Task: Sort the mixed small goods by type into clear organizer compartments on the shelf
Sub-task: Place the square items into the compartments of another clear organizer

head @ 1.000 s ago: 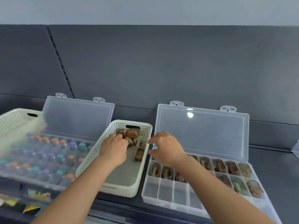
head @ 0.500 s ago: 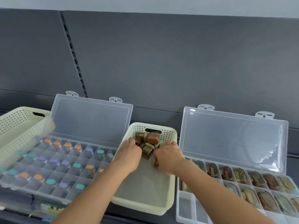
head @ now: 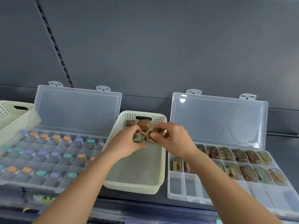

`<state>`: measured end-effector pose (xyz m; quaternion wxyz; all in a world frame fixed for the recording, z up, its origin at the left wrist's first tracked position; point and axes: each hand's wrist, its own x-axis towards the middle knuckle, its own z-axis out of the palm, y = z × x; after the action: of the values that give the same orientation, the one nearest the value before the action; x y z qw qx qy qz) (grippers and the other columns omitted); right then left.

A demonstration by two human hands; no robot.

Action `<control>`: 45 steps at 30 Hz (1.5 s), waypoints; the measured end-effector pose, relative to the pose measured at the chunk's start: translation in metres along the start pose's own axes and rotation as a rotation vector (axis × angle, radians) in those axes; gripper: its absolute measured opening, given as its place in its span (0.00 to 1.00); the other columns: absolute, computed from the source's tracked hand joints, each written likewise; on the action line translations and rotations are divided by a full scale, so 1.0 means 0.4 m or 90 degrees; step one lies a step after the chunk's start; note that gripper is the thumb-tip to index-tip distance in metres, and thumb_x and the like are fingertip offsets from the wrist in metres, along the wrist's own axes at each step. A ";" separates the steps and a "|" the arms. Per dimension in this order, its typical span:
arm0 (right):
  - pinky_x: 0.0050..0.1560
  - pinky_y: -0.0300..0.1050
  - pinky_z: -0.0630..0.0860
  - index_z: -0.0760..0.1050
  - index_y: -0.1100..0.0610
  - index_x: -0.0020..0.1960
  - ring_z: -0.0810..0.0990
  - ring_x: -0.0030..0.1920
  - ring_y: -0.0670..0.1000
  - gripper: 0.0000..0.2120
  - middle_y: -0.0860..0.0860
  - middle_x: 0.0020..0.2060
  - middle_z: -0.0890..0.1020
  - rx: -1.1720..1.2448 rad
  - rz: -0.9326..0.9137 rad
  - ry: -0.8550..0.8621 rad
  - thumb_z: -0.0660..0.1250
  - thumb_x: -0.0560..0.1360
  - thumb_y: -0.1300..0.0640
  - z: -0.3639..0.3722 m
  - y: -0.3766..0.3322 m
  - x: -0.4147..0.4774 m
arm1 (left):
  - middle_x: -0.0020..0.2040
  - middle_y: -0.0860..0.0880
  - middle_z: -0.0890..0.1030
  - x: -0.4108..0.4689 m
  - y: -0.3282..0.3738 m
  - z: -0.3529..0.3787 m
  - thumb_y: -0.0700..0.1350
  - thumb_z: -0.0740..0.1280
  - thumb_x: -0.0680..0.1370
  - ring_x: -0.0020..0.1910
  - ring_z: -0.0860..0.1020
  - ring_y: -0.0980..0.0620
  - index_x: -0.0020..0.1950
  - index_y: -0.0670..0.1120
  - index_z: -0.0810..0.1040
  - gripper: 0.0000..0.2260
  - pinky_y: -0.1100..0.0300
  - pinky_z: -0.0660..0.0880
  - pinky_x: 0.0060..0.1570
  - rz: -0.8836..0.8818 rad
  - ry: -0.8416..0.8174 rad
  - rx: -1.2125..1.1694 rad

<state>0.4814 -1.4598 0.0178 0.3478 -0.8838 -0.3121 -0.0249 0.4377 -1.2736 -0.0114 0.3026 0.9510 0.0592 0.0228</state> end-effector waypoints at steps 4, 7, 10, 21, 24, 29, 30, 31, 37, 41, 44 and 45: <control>0.50 0.44 0.77 0.76 0.52 0.58 0.78 0.45 0.48 0.13 0.48 0.48 0.81 0.051 0.035 0.001 0.65 0.76 0.49 -0.040 0.022 -0.063 | 0.57 0.55 0.74 -0.035 0.078 0.001 0.49 0.71 0.73 0.48 0.77 0.52 0.57 0.59 0.72 0.15 0.52 0.77 0.49 0.029 0.023 -0.104; 0.48 0.41 0.78 0.75 0.52 0.57 0.79 0.45 0.47 0.15 0.47 0.46 0.80 0.124 0.114 0.000 0.71 0.72 0.50 -0.089 0.044 -0.110 | 0.60 0.54 0.72 -0.068 0.138 0.009 0.42 0.65 0.77 0.44 0.79 0.59 0.60 0.64 0.68 0.19 0.57 0.76 0.46 0.048 -0.006 -0.127; 0.45 0.39 0.79 0.78 0.50 0.53 0.81 0.42 0.46 0.12 0.46 0.43 0.82 0.217 0.152 -0.002 0.73 0.71 0.52 -0.136 0.068 -0.162 | 0.57 0.56 0.73 -0.105 0.188 0.027 0.42 0.63 0.79 0.38 0.77 0.63 0.62 0.66 0.67 0.20 0.66 0.69 0.42 0.056 0.000 -0.102; 0.49 0.38 0.78 0.77 0.54 0.58 0.80 0.45 0.44 0.23 0.45 0.45 0.81 0.151 0.168 -0.013 0.78 0.65 0.55 -0.178 0.116 -0.278 | 0.52 0.56 0.76 -0.203 0.278 0.096 0.62 0.70 0.70 0.51 0.72 0.56 0.64 0.54 0.73 0.26 0.62 0.66 0.47 0.160 0.061 0.188; 0.44 0.32 0.74 0.77 0.50 0.59 0.78 0.42 0.42 0.22 0.41 0.43 0.78 0.059 0.125 -0.070 0.77 0.66 0.52 -0.177 0.113 -0.291 | 0.56 0.55 0.76 -0.203 0.274 0.117 0.64 0.69 0.69 0.57 0.70 0.55 0.65 0.51 0.74 0.29 0.63 0.64 0.52 0.185 0.019 0.257; 0.48 0.40 0.77 0.76 0.52 0.57 0.76 0.45 0.48 0.19 0.49 0.48 0.78 -0.085 0.066 -0.118 0.74 0.67 0.53 -0.144 0.104 -0.299 | 0.52 0.54 0.77 -0.204 0.266 0.150 0.69 0.66 0.68 0.54 0.71 0.53 0.61 0.50 0.77 0.30 0.53 0.65 0.61 0.233 0.004 0.389; 0.47 0.41 0.77 0.76 0.53 0.57 0.76 0.44 0.49 0.18 0.49 0.47 0.77 -0.099 0.062 -0.118 0.73 0.68 0.54 -0.135 0.104 -0.302 | 0.53 0.54 0.78 -0.202 0.266 0.157 0.70 0.65 0.67 0.55 0.71 0.53 0.61 0.50 0.77 0.31 0.53 0.64 0.61 0.238 0.004 0.398; 0.47 0.42 0.77 0.76 0.54 0.56 0.76 0.44 0.49 0.17 0.50 0.47 0.77 -0.114 0.063 -0.119 0.72 0.68 0.53 -0.127 0.104 -0.304 | 0.53 0.54 0.78 -0.200 0.265 0.164 0.70 0.64 0.67 0.55 0.70 0.53 0.60 0.50 0.78 0.31 0.53 0.63 0.61 0.243 0.002 0.404; 0.51 0.45 0.78 0.75 0.54 0.60 0.78 0.49 0.51 0.20 0.51 0.53 0.77 -0.164 0.092 -0.144 0.72 0.70 0.52 -0.091 0.108 -0.317 | 0.49 0.55 0.79 -0.195 0.254 0.184 0.73 0.61 0.66 0.49 0.70 0.53 0.56 0.51 0.77 0.31 0.53 0.62 0.55 0.247 -0.018 0.400; 0.51 0.42 0.76 0.75 0.54 0.61 0.77 0.51 0.52 0.20 0.52 0.57 0.74 -0.174 0.110 -0.164 0.71 0.70 0.55 -0.088 0.115 -0.315 | 0.47 0.55 0.78 -0.195 0.240 0.183 0.72 0.60 0.69 0.46 0.67 0.54 0.56 0.51 0.78 0.29 0.54 0.61 0.53 0.249 -0.063 0.382; 0.49 0.40 0.73 0.76 0.54 0.61 0.76 0.52 0.52 0.19 0.52 0.57 0.73 -0.188 0.108 -0.181 0.70 0.70 0.54 -0.087 0.119 -0.310 | 0.48 0.55 0.78 -0.198 0.230 0.179 0.68 0.61 0.73 0.48 0.70 0.54 0.59 0.51 0.78 0.26 0.54 0.61 0.54 0.259 -0.085 0.371; 0.49 0.40 0.72 0.76 0.54 0.60 0.76 0.52 0.52 0.18 0.52 0.57 0.73 -0.192 0.104 -0.181 0.70 0.71 0.53 -0.086 0.121 -0.309 | 0.49 0.55 0.78 -0.198 0.227 0.177 0.66 0.61 0.74 0.50 0.70 0.53 0.61 0.52 0.78 0.24 0.54 0.61 0.55 0.261 -0.090 0.368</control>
<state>0.4154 -1.5749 -0.0174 0.1651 -0.9427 -0.2780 0.0819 0.3736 -1.3979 -0.0173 0.0138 0.9886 -0.1499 -0.0006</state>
